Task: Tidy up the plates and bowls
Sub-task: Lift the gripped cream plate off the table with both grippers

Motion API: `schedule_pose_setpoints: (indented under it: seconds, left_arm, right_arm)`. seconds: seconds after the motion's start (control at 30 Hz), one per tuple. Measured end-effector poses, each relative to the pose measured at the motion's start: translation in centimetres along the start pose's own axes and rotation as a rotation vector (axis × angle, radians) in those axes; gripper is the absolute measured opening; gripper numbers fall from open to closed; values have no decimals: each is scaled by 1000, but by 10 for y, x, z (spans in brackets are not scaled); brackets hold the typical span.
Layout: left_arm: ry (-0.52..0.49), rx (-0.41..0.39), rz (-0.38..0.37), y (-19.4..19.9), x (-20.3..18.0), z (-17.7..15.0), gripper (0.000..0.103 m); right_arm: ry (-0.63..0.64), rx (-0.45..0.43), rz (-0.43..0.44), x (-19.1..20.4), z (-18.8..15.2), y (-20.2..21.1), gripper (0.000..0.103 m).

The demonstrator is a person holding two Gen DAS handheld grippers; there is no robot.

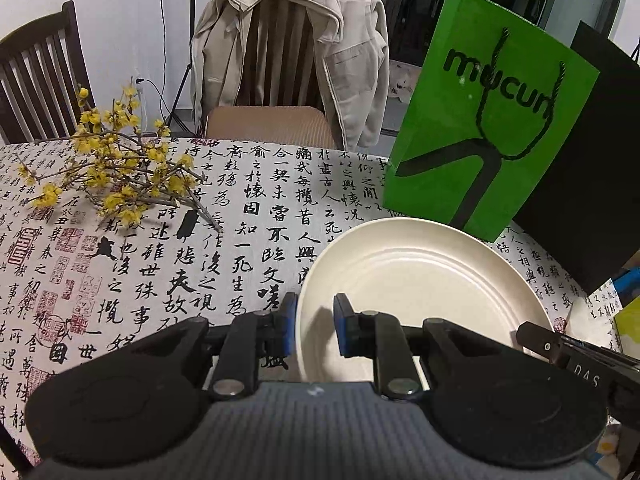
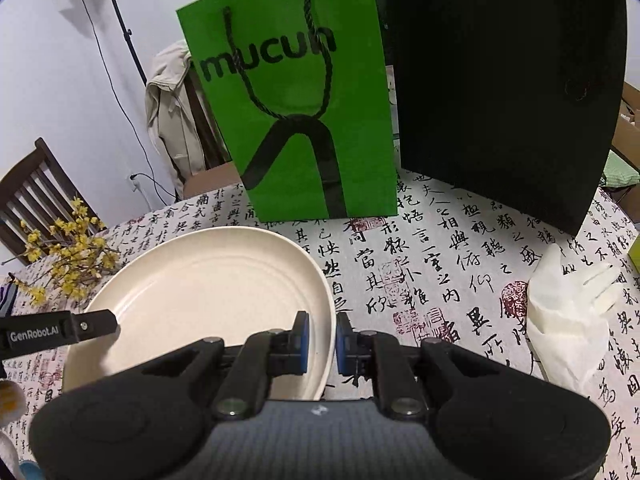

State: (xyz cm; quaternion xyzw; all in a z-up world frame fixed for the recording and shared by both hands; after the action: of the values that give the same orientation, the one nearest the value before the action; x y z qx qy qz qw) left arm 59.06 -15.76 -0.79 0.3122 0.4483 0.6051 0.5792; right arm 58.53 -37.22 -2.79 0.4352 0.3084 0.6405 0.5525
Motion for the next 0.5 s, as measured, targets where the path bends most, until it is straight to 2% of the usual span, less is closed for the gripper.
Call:
schedule_pose_setpoints:
  seconds: [0.5]
  left_arm:
    - [-2,-25,-21,28,3,-14,19]
  right_arm:
    - [12,-36,7,5,-14,29,13]
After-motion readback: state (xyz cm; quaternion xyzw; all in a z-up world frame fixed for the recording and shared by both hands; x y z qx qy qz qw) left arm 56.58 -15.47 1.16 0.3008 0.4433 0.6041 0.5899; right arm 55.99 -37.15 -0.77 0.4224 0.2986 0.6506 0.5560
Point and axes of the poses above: each gripper's, at about its wrist camera, not at the fingertips, and y roughly against the way its jaws point, x to its left, z to its top, the point moved 4 cm from there along -y, roughly the way its jaws point, and after that the axes turned 15 degrees about x, right-handed, at the moved point
